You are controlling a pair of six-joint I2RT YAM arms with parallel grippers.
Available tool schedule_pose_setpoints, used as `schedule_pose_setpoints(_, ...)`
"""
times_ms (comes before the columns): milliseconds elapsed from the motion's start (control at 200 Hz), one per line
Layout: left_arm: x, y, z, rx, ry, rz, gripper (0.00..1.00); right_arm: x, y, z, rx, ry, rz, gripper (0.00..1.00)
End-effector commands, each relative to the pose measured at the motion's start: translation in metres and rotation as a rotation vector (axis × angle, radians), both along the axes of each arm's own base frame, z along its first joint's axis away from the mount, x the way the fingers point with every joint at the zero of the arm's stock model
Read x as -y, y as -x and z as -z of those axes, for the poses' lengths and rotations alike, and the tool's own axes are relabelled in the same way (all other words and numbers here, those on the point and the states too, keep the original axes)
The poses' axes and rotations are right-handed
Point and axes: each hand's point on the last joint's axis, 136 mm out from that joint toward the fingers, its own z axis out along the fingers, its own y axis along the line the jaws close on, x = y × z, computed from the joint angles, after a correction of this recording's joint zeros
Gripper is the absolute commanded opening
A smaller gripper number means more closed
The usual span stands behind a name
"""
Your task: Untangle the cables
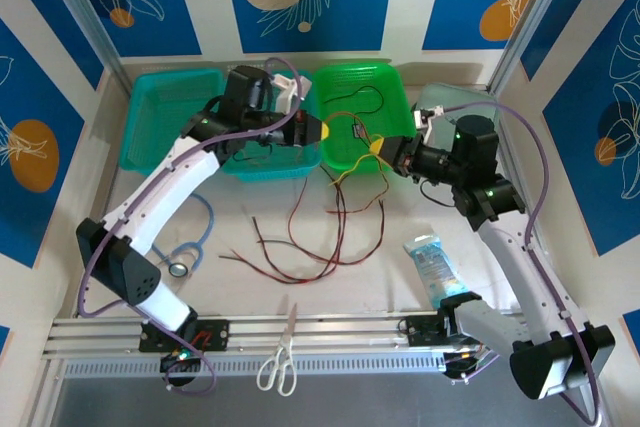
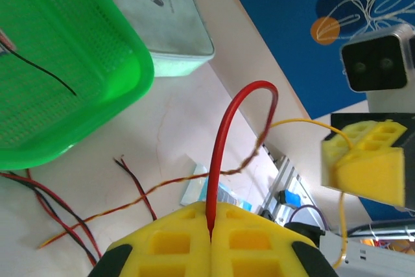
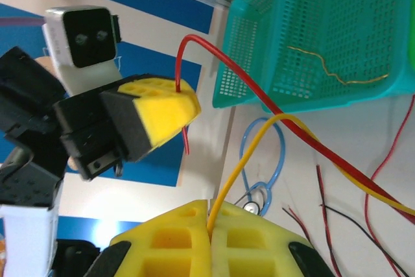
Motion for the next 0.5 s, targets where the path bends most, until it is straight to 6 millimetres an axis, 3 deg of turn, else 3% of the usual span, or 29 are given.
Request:
schedule_pose_setpoints(0, -0.02, -0.003, -0.019, 0.047, 0.009, -0.045, 0.0, -0.002, 0.012, -0.026, 0.067, -0.021, -0.069, 0.0)
schedule_pose_setpoints(210, -0.051, -0.019, -0.017, 0.064, -0.037, -0.153, 0.0, 0.01, 0.01, -0.044, 0.116, -0.044, -0.021, 0.0)
schedule_pose_setpoints(495, -0.092, -0.029, -0.016, 0.069, -0.041, -0.282, 0.0, 0.046, 0.004, -0.066, 0.185, -0.058, 0.158, 0.0)
